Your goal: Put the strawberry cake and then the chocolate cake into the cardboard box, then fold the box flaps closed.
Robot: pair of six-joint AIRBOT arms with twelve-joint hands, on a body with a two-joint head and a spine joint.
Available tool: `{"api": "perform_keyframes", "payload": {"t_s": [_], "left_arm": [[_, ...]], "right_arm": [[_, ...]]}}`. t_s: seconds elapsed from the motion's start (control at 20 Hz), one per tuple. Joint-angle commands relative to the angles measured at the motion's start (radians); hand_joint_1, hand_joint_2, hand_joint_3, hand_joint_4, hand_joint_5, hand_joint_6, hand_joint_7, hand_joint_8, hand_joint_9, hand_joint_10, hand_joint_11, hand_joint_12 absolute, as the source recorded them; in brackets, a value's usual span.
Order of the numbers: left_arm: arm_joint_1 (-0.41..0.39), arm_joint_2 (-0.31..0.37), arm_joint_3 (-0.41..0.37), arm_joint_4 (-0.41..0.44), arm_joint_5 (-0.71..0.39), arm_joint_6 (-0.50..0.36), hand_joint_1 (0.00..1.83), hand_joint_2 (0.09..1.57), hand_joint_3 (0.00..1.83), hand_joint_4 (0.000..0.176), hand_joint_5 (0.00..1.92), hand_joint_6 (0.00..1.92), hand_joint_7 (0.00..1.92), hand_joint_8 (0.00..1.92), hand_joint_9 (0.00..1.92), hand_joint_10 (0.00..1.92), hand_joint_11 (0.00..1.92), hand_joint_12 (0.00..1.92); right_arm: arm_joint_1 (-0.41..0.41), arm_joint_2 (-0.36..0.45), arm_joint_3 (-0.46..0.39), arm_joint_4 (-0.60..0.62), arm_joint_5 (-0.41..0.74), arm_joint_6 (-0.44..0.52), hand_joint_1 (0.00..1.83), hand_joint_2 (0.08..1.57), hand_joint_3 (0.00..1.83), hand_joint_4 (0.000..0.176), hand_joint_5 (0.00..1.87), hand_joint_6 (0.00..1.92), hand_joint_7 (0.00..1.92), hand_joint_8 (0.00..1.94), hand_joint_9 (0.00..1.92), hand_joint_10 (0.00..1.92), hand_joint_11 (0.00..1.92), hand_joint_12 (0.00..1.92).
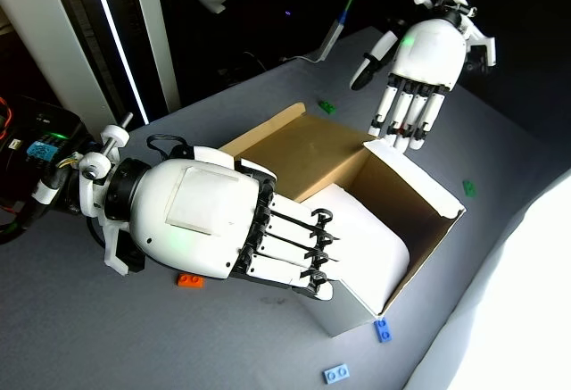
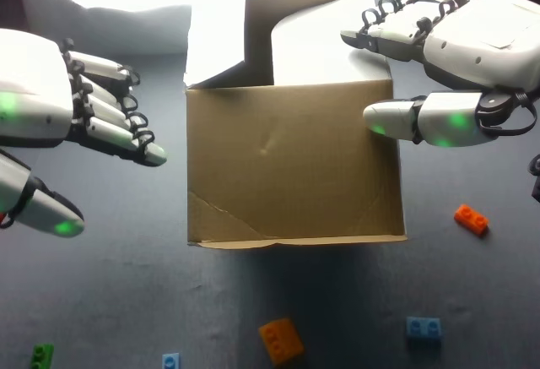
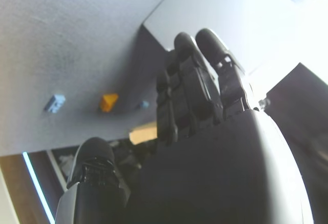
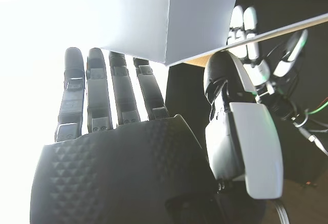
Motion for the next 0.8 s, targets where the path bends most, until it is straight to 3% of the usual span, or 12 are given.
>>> {"api": "perform_keyframes", "payload": {"t_s": [0.0,0.15,0.4,0.5,0.65,0.75], "left_arm": [[-0.002,0.015,-0.004,-0.087,-0.005,0.014,0.00,1.21,0.00,0.028,0.32,0.00,0.39,0.00,0.47,0.00,0.06,1.10],[0.015,0.018,-0.012,-0.114,-0.014,0.023,0.00,1.21,0.00,0.022,0.30,0.00,0.40,0.00,0.49,0.00,0.09,1.06],[0.049,0.023,-0.013,-0.159,-0.035,0.046,0.00,1.20,0.00,0.019,0.31,0.01,0.35,0.00,0.44,0.00,0.07,1.04],[0.052,0.022,-0.013,-0.159,-0.038,0.047,0.00,1.19,0.00,0.022,0.32,0.00,0.35,0.00,0.43,0.00,0.07,1.04],[0.065,0.022,-0.015,-0.159,-0.042,0.061,0.00,1.19,0.00,0.024,0.31,0.00,0.36,0.01,0.44,0.01,0.07,1.04],[0.079,0.023,-0.024,-0.159,-0.050,0.069,0.00,1.20,0.00,0.035,0.31,0.00,0.34,0.00,0.45,0.01,0.06,1.03]], "right_arm": [[0.005,0.008,0.001,-0.009,0.080,0.007,0.08,1.28,0.00,0.000,0.16,0.00,0.24,0.01,0.20,0.02,0.00,0.50],[-0.005,0.009,0.001,-0.009,0.078,0.011,0.05,1.28,0.00,0.000,0.20,0.01,0.29,0.01,0.23,0.02,0.00,0.67],[0.012,0.036,0.001,0.006,0.123,0.019,0.09,1.26,0.00,0.000,0.21,0.01,0.30,0.00,0.26,0.02,0.00,0.68],[0.024,0.052,0.001,0.052,0.130,0.022,0.08,1.26,0.00,0.000,0.22,0.01,0.29,0.00,0.26,0.02,0.00,0.74],[0.047,0.093,-0.010,0.115,0.158,0.032,0.05,1.27,0.00,0.000,0.18,0.00,0.27,0.00,0.23,0.00,0.00,0.66],[0.049,0.133,-0.029,0.139,0.183,0.043,0.08,1.26,0.00,0.000,0.20,0.01,0.31,0.01,0.28,0.02,0.00,0.78]]}}
